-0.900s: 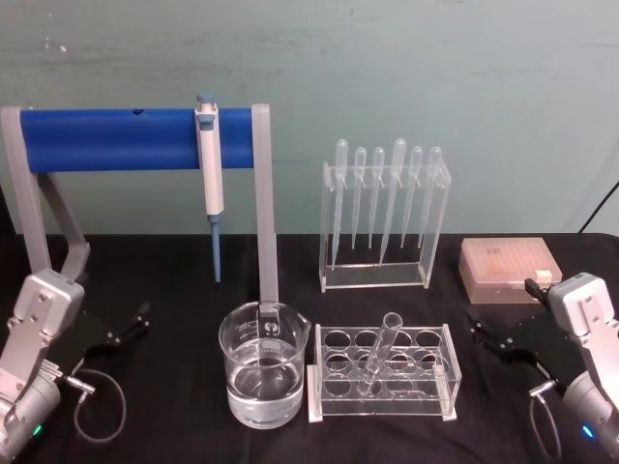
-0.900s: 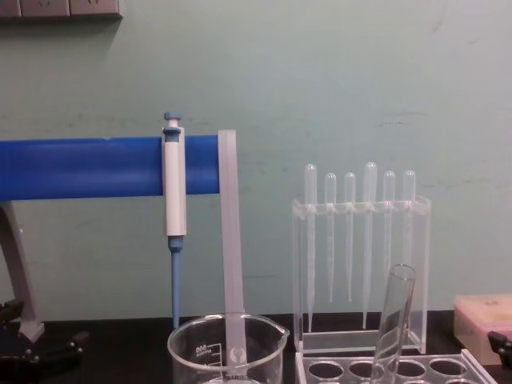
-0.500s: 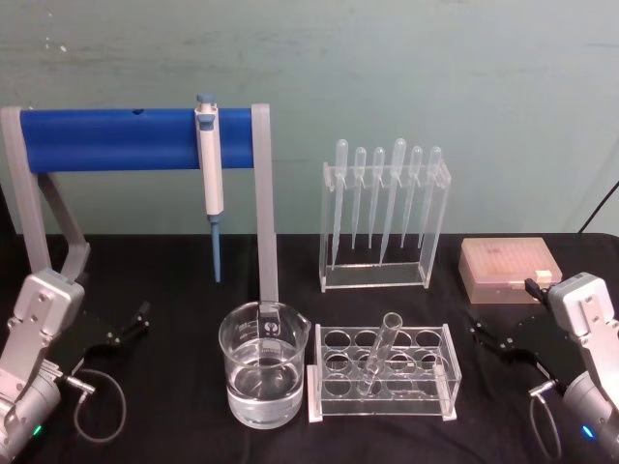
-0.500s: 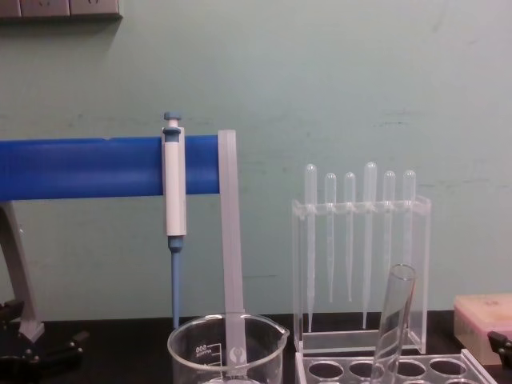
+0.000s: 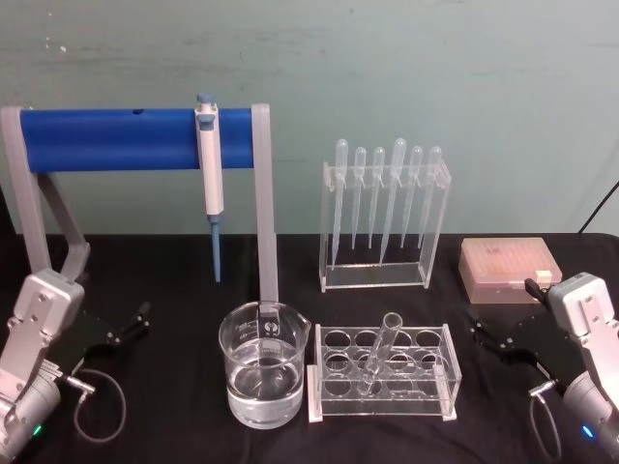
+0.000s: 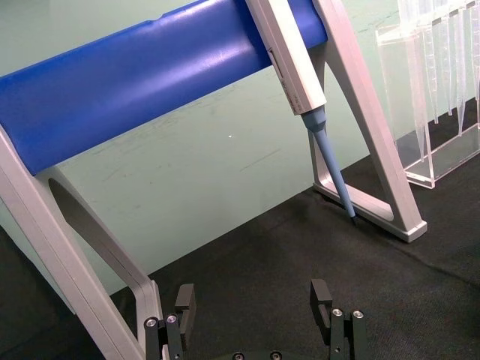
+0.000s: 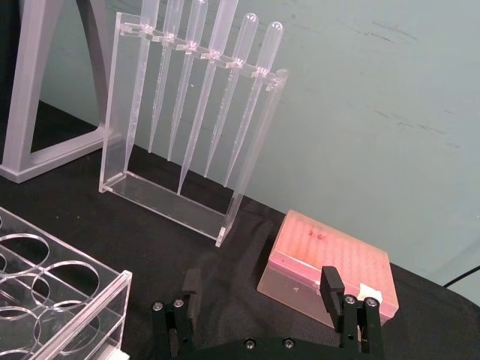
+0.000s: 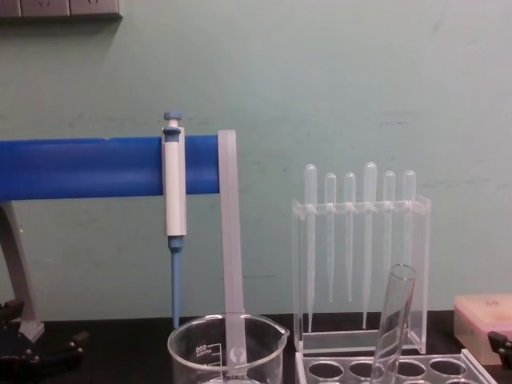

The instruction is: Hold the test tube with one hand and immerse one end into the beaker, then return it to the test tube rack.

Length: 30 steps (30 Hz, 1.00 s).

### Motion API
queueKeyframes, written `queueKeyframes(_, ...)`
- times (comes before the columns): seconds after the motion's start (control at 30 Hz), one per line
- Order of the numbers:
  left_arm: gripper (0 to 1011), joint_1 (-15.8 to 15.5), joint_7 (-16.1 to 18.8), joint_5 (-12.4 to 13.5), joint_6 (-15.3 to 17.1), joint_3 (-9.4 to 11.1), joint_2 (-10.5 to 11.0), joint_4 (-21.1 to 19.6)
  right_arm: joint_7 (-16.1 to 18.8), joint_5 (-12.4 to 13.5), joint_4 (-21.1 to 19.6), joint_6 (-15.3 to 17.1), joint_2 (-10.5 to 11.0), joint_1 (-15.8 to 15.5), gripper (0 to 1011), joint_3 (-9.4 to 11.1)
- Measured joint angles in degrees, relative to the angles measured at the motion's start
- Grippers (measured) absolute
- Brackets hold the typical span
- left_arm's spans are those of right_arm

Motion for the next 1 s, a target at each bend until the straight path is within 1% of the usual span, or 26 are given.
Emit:
queueKeyframes(0.43, 1000, 0.00, 0.00, 0.00, 0.00, 0.00, 0.00, 0.00, 0.10, -0.08, -0.24, -0.14, 0.10, -0.13, 1002, 0.21)
queueKeyframes(0.53, 1000, 0.00, 0.00, 0.00, 0.00, 0.00, 0.00, 0.00, 0.46, -0.14, -1.08, -1.46, 0.58, -0.58, 1002, 1.00)
queueKeyframes(0.57, 1000, 0.00, 0.00, 0.00, 0.00, 0.00, 0.00, 0.00, 0.83, -0.16, -1.69, -2.44, 0.88, -0.99, 1002, 1.57)
queueKeyframes(0.7, 1000, 0.00, 0.00, 0.00, 0.00, 0.00, 0.00, 0.00, 1.76, 0.08, -3.43, -4.26, 1.51, -2.07, 1002, 2.94)
queueKeyframes(0.83, 1000, 0.00, 0.00, 0.00, 0.00, 0.00, 0.00, 0.00, 3.52, 1.18, -5.38, -6.18, 2.42, -3.38, 1002, 4.22)
queueKeyframes(0.93, 1000, 0.00, 0.00, 0.00, 0.00, 0.00, 0.00, 0.00, 5.69, 2.20, -7.10, -7.65, 3.60, -4.67, 1002, 5.12)
queueKeyframes(1.0, 1000, 0.00, 0.00, 0.00, 0.00, 0.00, 0.00, 0.00, 7.65, 3.47, -8.38, -8.83, 4.62, -5.94, 1002, 5.79)
